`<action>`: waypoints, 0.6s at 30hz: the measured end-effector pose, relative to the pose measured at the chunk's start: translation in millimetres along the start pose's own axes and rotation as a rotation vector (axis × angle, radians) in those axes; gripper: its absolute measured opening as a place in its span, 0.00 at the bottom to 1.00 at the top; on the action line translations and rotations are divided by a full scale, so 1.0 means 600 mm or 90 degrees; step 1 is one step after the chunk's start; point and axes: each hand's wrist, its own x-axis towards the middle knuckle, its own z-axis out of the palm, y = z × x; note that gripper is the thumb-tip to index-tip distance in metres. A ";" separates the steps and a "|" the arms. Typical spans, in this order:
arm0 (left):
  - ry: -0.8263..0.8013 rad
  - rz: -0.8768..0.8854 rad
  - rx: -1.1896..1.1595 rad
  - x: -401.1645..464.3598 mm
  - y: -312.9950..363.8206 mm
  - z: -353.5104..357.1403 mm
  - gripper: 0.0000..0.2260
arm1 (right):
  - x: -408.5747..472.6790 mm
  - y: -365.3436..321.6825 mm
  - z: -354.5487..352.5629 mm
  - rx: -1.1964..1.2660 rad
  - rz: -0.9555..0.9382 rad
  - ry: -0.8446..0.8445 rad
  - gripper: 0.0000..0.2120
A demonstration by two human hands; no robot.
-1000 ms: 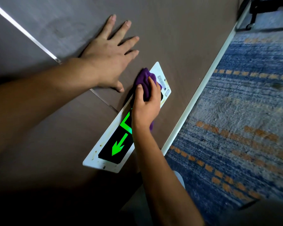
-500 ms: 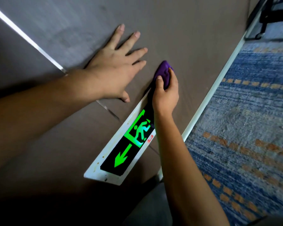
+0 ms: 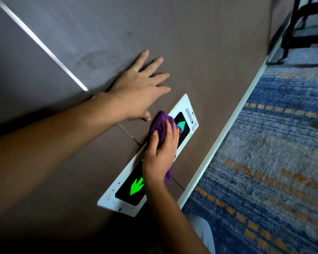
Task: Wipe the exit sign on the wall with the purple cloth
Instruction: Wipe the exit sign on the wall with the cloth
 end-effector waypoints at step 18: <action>-0.034 0.041 0.028 0.002 -0.013 -0.007 0.45 | 0.103 0.000 -0.020 0.011 0.063 -0.060 0.25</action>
